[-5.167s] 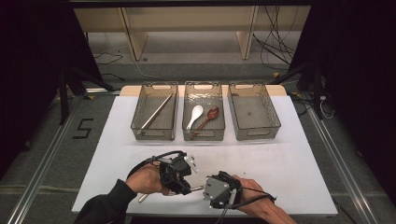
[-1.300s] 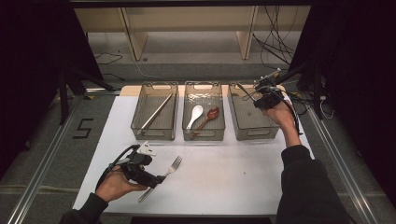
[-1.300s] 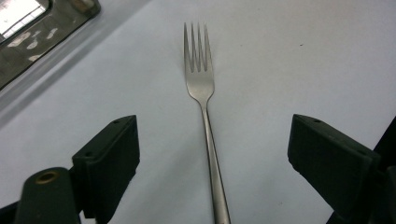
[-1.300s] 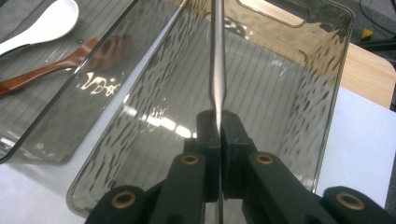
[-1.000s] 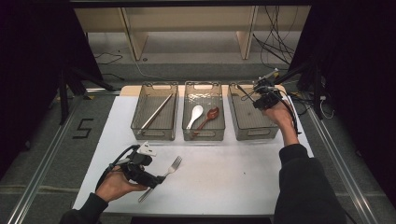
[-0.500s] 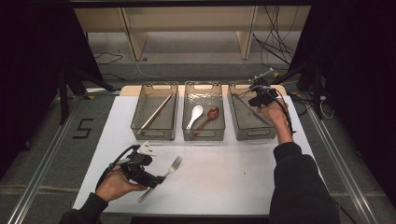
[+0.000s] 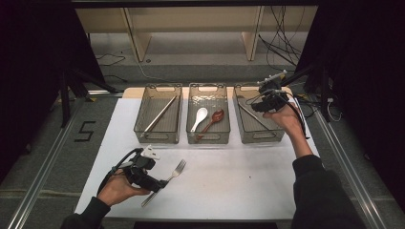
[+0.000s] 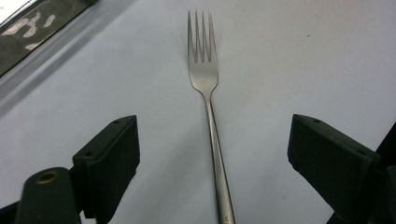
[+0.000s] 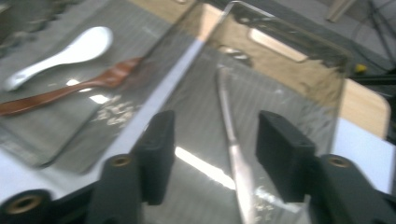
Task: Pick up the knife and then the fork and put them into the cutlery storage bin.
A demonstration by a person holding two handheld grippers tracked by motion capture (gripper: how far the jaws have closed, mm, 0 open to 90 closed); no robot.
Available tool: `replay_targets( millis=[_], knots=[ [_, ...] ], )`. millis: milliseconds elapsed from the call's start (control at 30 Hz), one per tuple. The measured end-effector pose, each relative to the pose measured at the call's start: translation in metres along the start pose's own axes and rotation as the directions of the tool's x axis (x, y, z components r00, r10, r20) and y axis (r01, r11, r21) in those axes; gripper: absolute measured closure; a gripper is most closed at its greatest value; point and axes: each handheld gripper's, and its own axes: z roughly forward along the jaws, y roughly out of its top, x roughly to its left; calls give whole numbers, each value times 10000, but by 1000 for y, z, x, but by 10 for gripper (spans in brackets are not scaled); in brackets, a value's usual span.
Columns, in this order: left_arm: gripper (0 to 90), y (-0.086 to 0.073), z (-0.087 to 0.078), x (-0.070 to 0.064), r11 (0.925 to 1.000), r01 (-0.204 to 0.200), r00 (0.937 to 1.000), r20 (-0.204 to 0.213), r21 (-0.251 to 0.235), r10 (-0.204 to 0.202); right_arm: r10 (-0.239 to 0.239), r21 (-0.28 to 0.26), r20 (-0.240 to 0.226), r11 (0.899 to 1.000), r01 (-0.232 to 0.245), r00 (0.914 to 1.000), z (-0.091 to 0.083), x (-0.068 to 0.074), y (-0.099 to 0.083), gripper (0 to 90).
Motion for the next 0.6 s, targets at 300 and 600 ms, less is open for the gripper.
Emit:
replay_targets(
  millis=[300, 600],
  knots=[
    [243, -3, 7, -2, 9945, -182, 9998, 142, 1028, 168, -735, -619, -1443, 9960, 651, 9868, -29, 39, -32, 357],
    [390, -5, 21, -2, 9799, -185, 9998, 33, 1987, 182, -745, -1320, -2028, 9901, 481, 9764, -49, 59, -79, 352]
  ],
)
